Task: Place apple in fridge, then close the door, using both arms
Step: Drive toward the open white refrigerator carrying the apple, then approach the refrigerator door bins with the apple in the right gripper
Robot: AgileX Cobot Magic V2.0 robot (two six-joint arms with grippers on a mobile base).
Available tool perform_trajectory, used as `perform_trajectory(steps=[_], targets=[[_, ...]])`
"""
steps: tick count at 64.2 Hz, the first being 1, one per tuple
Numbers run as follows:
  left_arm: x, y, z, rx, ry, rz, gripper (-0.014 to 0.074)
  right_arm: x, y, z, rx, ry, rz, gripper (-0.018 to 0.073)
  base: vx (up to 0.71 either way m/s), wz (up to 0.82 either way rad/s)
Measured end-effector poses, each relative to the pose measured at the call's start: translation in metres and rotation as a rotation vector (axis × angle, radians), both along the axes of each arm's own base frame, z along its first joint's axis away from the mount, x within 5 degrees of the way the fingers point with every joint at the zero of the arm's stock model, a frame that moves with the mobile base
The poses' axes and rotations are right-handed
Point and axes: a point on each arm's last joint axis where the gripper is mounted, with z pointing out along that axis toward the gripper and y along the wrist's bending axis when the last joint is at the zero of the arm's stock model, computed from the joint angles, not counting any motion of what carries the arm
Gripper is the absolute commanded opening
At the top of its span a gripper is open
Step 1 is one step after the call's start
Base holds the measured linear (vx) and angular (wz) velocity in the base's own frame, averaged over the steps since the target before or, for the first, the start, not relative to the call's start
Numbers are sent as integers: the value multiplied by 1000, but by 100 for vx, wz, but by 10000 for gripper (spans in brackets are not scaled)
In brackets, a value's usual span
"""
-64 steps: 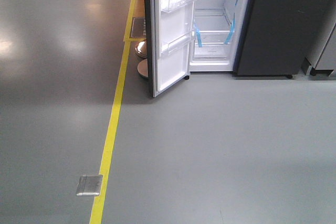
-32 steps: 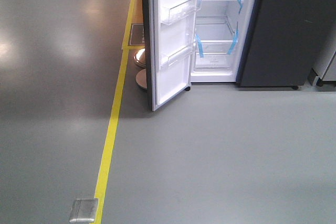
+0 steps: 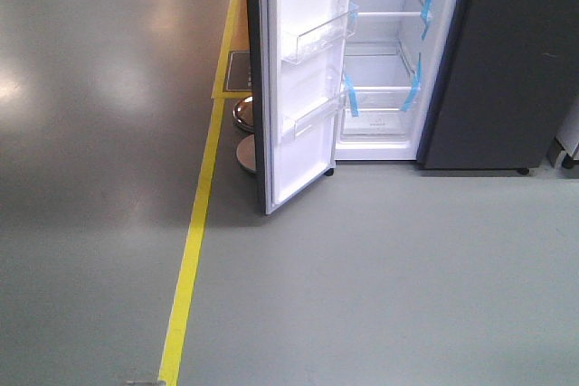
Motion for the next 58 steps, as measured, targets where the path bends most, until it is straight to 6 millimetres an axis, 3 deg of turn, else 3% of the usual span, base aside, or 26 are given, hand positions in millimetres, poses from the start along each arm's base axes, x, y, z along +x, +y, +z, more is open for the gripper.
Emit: perform_trajectory(steps=[58], targets=[[0, 0, 0, 0, 0, 0, -6, 0, 0, 0, 0, 0, 0, -9, 19, -1]])
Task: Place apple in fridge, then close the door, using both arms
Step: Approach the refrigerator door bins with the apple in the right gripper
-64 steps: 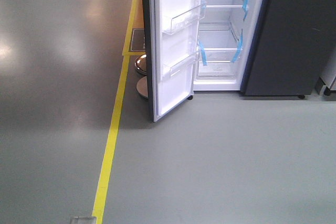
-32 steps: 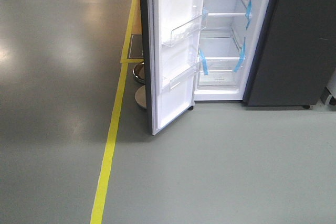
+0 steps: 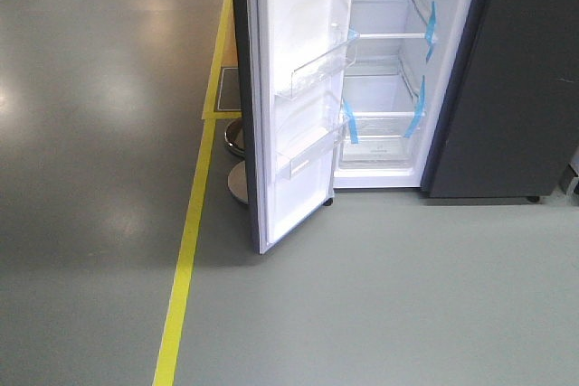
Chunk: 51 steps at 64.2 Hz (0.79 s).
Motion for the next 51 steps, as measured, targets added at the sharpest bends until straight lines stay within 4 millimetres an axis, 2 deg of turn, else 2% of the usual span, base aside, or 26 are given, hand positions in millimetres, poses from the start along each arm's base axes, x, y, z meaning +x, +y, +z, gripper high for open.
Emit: perform_trajectory(steps=[51], targets=[[0, 0, 0, 0, 0, 0, -6, 0, 0, 0, 0, 0, 0, -9, 18, 0]])
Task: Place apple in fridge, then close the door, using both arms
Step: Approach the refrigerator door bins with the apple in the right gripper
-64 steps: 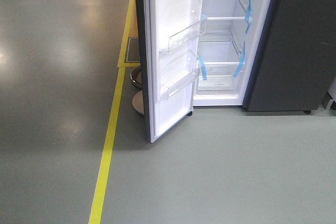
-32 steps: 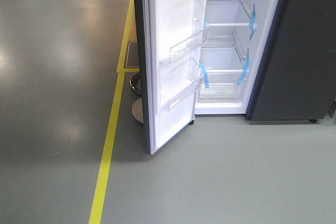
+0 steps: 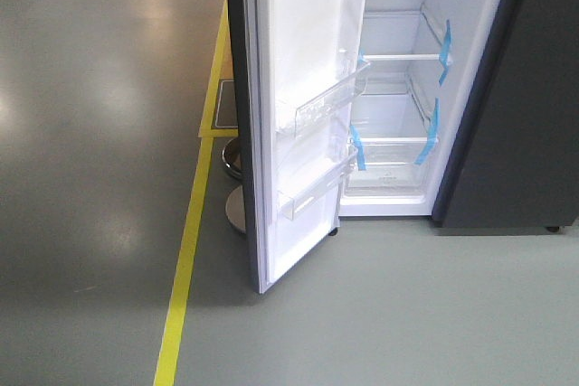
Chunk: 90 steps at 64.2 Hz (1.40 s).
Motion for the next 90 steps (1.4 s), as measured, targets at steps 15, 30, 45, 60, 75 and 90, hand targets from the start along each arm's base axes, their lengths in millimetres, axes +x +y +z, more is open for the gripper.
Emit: perform_trajectory(steps=[15, 30, 45, 60, 75, 90], targets=[[0, 0, 0, 0, 0, 0, -6, 0, 0, 0, 0, 1, 0, -9, 19, 0], [0, 0, 0, 0, 0, 0, -6, 0, 0, 0, 0, 1, 0, -9, 17, 1], [0, 0, 0, 0, 0, 0, -6, 0, 0, 0, 0, 1, 0, -9, 15, 0], [0, 0, 0, 0, 0, 0, -6, 0, 0, 0, 0, 1, 0, -9, 13, -3], [0, 0, 0, 0, 0, 0, -6, 0, 0, 0, 0, 1, 0, -9, 12, -3], [0, 0, 0, 0, 0, 0, -6, 0, 0, 0, 0, 1, 0, -9, 11, -2]])
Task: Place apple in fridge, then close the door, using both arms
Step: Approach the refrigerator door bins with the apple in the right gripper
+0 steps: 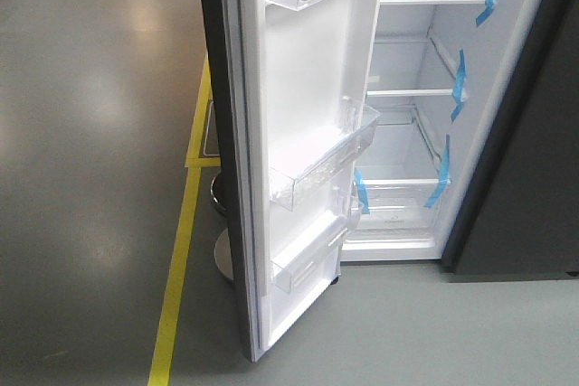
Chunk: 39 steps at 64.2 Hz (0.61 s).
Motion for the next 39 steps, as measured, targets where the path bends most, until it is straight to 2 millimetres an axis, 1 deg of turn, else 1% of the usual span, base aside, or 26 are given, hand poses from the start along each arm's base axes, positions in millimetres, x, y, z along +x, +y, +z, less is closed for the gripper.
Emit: perform_trajectory(steps=[39], targets=[[0, 0, 0, 0, 0, 0, -6, 0, 0, 0, 0, 0, 0, -9, 9, -1]])
